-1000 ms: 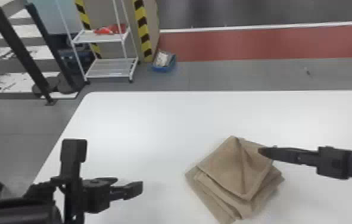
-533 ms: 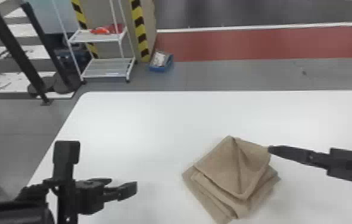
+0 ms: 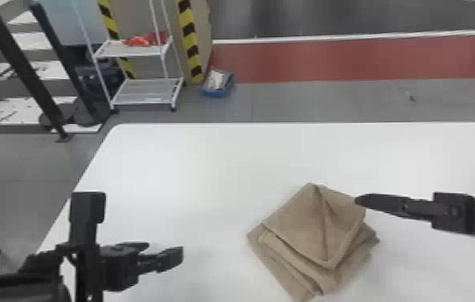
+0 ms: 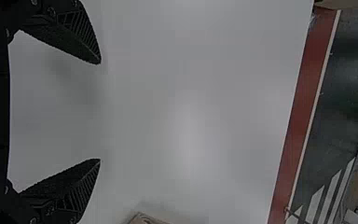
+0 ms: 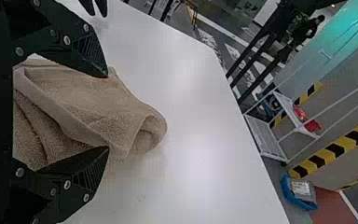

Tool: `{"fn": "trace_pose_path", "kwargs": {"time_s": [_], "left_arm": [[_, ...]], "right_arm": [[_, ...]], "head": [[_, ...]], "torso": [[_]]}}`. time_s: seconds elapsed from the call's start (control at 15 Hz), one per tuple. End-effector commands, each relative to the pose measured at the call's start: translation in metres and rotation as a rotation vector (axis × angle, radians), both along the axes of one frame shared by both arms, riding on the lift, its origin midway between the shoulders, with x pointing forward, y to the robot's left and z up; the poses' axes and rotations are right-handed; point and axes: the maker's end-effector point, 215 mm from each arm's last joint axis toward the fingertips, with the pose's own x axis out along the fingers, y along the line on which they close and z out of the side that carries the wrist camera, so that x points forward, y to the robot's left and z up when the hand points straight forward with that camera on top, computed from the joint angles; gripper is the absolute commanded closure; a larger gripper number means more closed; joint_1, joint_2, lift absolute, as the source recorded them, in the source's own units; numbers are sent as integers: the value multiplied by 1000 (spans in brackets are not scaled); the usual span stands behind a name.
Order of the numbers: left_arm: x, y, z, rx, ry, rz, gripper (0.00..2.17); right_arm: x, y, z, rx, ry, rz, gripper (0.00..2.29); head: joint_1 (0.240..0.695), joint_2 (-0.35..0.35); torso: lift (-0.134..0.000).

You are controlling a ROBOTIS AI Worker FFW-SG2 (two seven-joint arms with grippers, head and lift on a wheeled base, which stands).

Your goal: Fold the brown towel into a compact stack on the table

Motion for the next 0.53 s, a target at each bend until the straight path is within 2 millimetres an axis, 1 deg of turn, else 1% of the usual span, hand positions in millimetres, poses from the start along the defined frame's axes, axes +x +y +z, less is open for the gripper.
{"fn": "trace_pose_path", "kwargs": {"time_s": [0.0,0.13,0.2,0.27,0.4,0.47], "left_arm": [[0,-3,-1,-8,1,-1,147],[1,-4,-1,-7,-2,-4,147],[1,-4,-2,-6,0,-3,147],[1,-4,-2,-6,1,-2,147],[2,-5,-3,-8,1,-5,147],[2,-5,-3,-8,1,-5,147]], "right_arm": [[-1,-10,-1,-7,23,-25,407],[2,-20,-1,-23,20,-41,407],[1,-26,-4,-40,26,-47,407],[0,-27,-7,-44,34,-48,407],[-1,-18,-13,-49,50,-28,410],[0,-14,-15,-59,55,-19,542]], "head": [[695,123],[695,114],[695,108],[695,94],[695,84],[695,83]], "torso": [[-124],[-124],[-124],[-124],[-124],[-124]]}}
